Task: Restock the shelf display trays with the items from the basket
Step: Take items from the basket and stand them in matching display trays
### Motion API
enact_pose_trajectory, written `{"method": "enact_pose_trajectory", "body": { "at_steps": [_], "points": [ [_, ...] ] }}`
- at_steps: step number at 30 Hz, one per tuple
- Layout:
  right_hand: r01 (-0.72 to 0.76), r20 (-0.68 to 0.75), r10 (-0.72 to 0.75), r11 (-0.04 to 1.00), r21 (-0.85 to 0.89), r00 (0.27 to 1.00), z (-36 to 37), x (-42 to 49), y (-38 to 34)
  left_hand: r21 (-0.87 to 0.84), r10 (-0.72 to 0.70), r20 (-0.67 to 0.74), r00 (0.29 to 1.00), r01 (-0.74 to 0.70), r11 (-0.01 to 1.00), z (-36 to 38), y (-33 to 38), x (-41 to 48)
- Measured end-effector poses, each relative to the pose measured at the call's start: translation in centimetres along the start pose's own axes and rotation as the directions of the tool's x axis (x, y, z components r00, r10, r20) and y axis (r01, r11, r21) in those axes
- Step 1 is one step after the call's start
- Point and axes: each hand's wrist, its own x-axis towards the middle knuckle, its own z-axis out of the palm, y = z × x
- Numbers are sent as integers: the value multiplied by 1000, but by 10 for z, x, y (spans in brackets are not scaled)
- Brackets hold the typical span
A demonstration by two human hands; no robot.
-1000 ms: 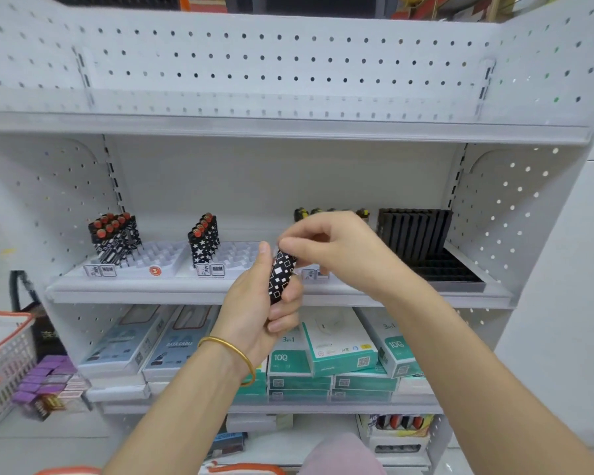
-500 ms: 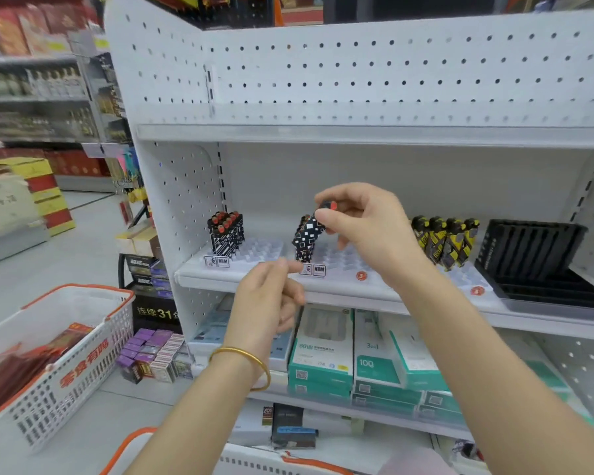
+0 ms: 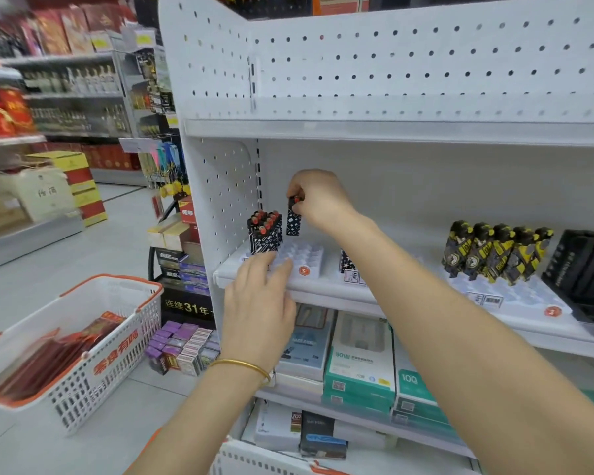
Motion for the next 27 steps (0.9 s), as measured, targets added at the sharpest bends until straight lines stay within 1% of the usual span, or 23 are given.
{"method": "enact_pose_trajectory", "body": {
  "at_steps": [3, 6, 10, 14, 17, 19, 22, 23, 24, 25, 27],
  "points": [
    [-21, 96, 23, 1000, -19, 995, 5, 11, -6, 24, 31, 41, 999, -32, 999, 0, -4, -1],
    [-35, 178, 39, 999, -22, 983, 9, 14, -8, 45, 37, 52, 998, -39, 998, -1, -4, -1],
    [1, 199, 20, 995, -104, 980, 13, 10, -8, 59, 33, 49, 998, -36, 998, -1, -3, 0],
    [6, 159, 9, 996, -93, 987, 12, 5, -7, 64, 26, 33, 999, -29, 998, 1, -4, 0],
    [-26, 127, 27, 1000, -10, 991, 1, -4, -8, 52, 55, 10, 998, -56, 997, 0, -5, -3],
    [-29, 44, 25, 996, 86, 999, -13, -25, -10, 20, 89, -39, 995, -88, 996, -4, -5, -12],
    [76, -134, -43, 965, 250, 990, -27, -92, -11, -93, 119, -123, 985, -131, 987, -9, -5, -39],
    [104, -141, -60, 938, 331, 988, -25, -122, -12, -124, 132, -140, 981, -150, 981, -8, -6, -52],
    [117, -112, -78, 908, 403, 991, -18, -151, -12, -134, 150, -135, 979, -168, 977, -4, -9, -67],
    [102, -52, -88, 881, 461, 995, -7, -177, -10, -135, 168, -102, 981, -180, 974, 3, -12, -85],
    [-8, 104, -54, 852, 523, 993, 30, -219, 1, -148, 171, 27, 985, -165, 975, 21, -23, -123]
  ]
}}
